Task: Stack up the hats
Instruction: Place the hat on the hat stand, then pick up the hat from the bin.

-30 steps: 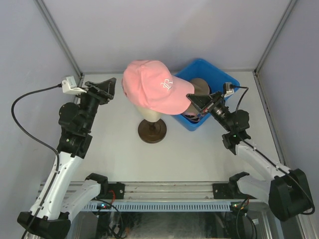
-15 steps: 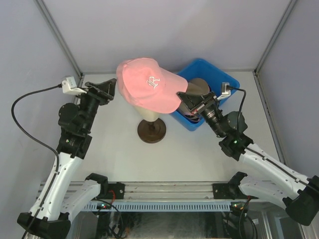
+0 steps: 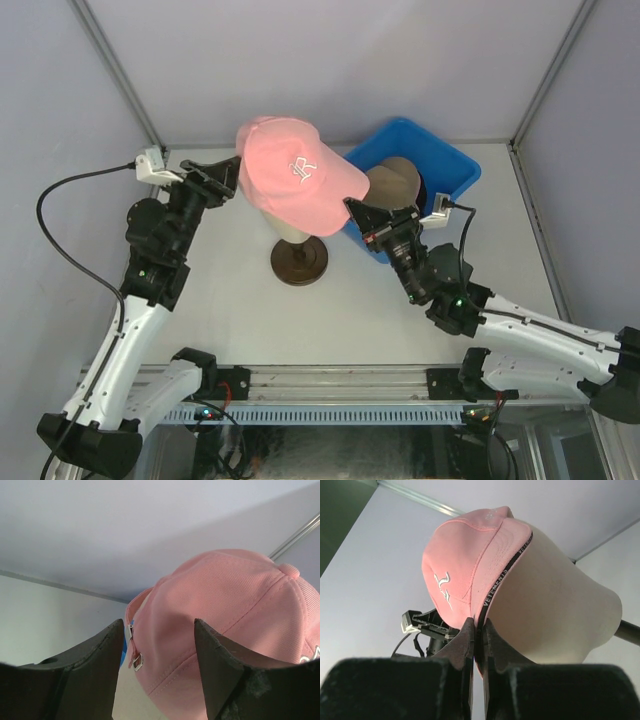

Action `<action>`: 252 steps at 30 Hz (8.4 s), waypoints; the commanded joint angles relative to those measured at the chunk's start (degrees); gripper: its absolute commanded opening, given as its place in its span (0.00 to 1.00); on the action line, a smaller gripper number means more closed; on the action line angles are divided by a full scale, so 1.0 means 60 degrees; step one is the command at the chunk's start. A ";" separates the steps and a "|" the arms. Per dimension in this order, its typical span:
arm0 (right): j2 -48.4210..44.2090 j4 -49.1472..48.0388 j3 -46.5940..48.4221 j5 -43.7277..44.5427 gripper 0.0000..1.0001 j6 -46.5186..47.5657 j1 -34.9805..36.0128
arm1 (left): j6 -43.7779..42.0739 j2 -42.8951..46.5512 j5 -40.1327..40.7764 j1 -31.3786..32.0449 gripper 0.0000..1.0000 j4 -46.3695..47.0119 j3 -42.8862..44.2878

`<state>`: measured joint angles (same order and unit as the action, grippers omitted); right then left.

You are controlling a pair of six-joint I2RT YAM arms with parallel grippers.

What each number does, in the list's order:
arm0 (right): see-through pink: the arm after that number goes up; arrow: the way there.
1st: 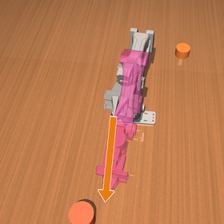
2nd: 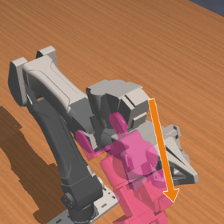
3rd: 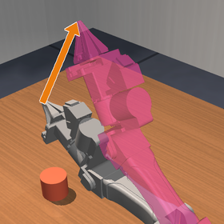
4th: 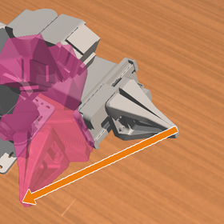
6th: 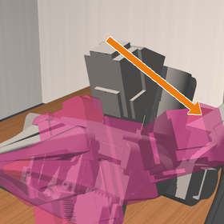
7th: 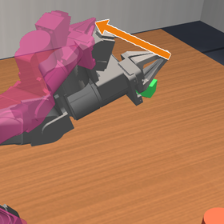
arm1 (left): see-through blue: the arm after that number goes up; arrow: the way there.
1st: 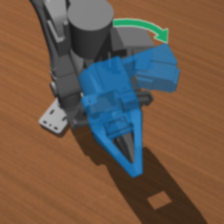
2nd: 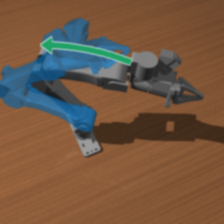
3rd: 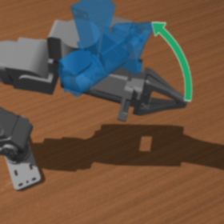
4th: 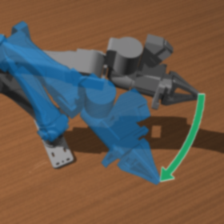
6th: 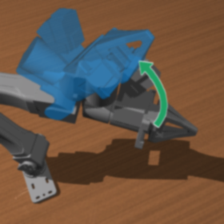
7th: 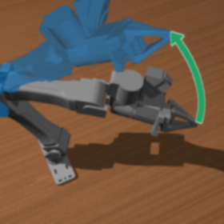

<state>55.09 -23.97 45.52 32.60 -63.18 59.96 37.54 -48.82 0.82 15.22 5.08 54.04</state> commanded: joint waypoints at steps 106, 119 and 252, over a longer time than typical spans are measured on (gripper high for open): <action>0.0951 0.3364 0.2887 -0.6502 0.00 -0.2339 -0.4783 | -0.3770 -0.6467 0.6784 0.4654 0.00 1.2405 -0.5276; 0.1654 0.2628 0.3195 -0.6648 0.00 -0.2740 -0.4466 | -0.3866 -0.6479 1.0270 0.5314 0.00 1.2411 -0.5160; 0.1422 0.7298 0.5100 -0.2689 0.50 0.4763 -0.3376 | -0.5638 0.0025 1.4872 1.0949 0.67 0.8455 -0.6497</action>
<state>60.55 16.99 74.65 12.84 -37.82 43.46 9.13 -53.71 85.84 78.39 55.53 16.56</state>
